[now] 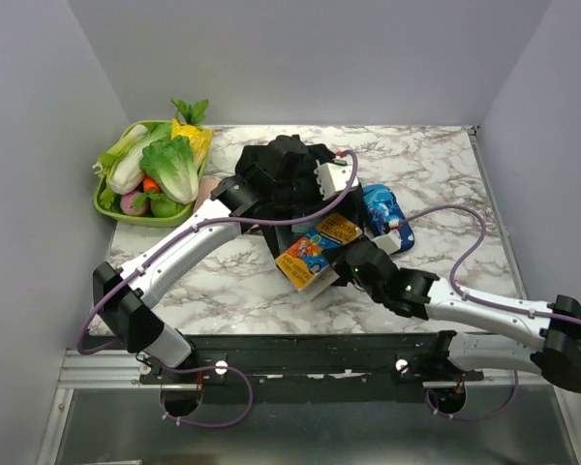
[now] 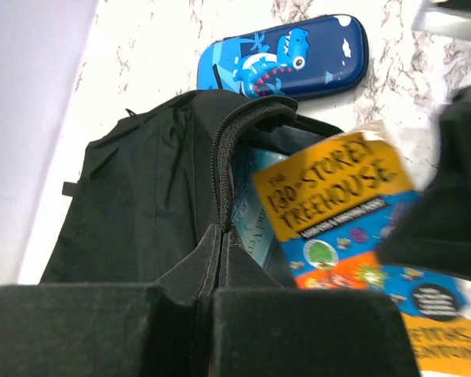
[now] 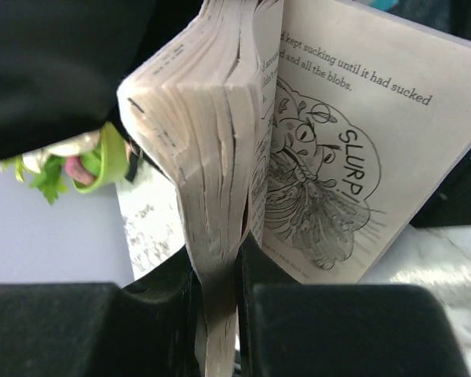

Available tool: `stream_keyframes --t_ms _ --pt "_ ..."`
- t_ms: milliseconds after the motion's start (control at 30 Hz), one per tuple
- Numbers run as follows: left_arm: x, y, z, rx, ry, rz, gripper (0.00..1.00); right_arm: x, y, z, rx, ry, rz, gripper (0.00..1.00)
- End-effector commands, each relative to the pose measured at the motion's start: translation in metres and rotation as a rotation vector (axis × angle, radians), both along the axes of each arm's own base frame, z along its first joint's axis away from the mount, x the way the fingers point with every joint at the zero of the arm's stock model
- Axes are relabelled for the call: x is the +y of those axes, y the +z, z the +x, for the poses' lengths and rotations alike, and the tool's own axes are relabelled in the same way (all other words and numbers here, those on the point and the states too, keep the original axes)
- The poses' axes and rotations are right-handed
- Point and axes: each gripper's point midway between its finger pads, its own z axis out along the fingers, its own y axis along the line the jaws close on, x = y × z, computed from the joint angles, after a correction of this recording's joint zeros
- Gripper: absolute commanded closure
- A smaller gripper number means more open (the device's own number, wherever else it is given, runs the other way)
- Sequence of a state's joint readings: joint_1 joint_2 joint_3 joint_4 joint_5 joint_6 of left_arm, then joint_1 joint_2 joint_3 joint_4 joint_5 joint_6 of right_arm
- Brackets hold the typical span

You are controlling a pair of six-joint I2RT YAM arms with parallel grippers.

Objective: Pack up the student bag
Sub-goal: Place the book in the student bag.

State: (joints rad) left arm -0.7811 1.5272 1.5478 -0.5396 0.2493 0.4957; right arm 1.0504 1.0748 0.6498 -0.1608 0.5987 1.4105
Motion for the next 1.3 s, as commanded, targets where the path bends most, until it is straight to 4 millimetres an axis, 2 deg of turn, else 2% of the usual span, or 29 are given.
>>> stream_keyframes --t_ms 0,67,200,267,333,367,400,467,533,667,700,733,800,833,867,967,1067,1133,1167,1267 --pt "0.004 0.043 -0.029 -0.026 -0.060 -0.074 1.00 0.031 0.043 0.038 -0.106 0.022 0.277 0.99" --pt "0.007 0.040 -0.035 -0.017 -0.077 -0.065 1.00 0.029 0.034 0.056 -0.092 0.004 0.282 0.99" --pt "0.015 0.026 -0.049 0.016 -0.105 -0.041 1.00 0.019 0.046 0.091 -0.146 -0.070 0.321 0.99" --pt "0.017 0.024 -0.052 0.023 -0.106 -0.041 1.00 0.015 0.054 0.111 -0.196 -0.120 0.266 0.99" --pt "0.019 0.021 -0.055 0.030 -0.111 -0.035 1.00 0.013 0.048 0.121 -0.186 -0.153 0.237 0.99" --pt "0.019 0.020 -0.056 0.036 -0.111 -0.037 1.00 0.011 0.054 0.128 -0.205 -0.186 0.230 0.99" --pt "0.020 0.021 -0.057 0.036 -0.113 -0.039 1.00 0.012 0.043 0.133 -0.186 -0.208 0.206 0.99" --pt "0.022 0.020 -0.058 0.038 -0.112 -0.039 1.00 0.009 0.037 0.142 -0.172 -0.271 0.207 0.99" --pt "0.023 0.021 -0.060 0.035 -0.115 -0.042 1.00 0.013 0.022 0.150 -0.149 -0.305 0.183 0.99" --pt "0.024 0.022 -0.064 0.039 -0.124 -0.042 1.00 -0.002 0.004 0.163 -0.124 -0.414 0.069 0.99" --pt "0.025 0.023 -0.066 0.040 -0.127 -0.042 1.00 0.000 0.001 0.164 -0.121 -0.396 0.044 0.93" --pt "0.026 0.021 -0.066 0.042 -0.128 -0.038 1.00 0.006 0.002 0.169 -0.115 -0.367 0.026 0.76" --pt "0.026 0.019 -0.065 0.039 -0.126 -0.033 1.00 0.018 -0.014 0.160 -0.035 -0.275 -0.035 0.63" --pt "0.026 0.018 -0.063 0.032 -0.126 -0.027 1.00 0.026 -0.016 0.155 -0.007 -0.244 -0.034 0.51" --pt "0.026 0.016 -0.063 0.035 -0.124 -0.025 1.00 0.036 -0.021 0.147 0.022 -0.190 -0.032 0.46" --pt "0.025 0.012 -0.060 0.036 -0.119 -0.020 1.00 0.045 -0.035 0.122 0.057 -0.077 -0.038 0.33" --pt "0.024 0.007 -0.059 0.034 -0.123 -0.011 1.00 0.047 -0.041 0.099 0.106 0.008 -0.005 0.27" --pt "0.024 0.005 -0.057 0.032 -0.119 -0.008 1.00 0.040 -0.042 0.083 0.113 0.037 0.032 0.25" --pt "0.023 0.004 -0.056 0.030 -0.118 -0.006 1.00 0.042 -0.038 0.076 0.111 0.069 0.049 0.25" --pt "0.022 0.002 -0.051 0.018 -0.103 0.001 1.00 0.029 -0.025 0.066 0.082 0.078 0.029 0.28"
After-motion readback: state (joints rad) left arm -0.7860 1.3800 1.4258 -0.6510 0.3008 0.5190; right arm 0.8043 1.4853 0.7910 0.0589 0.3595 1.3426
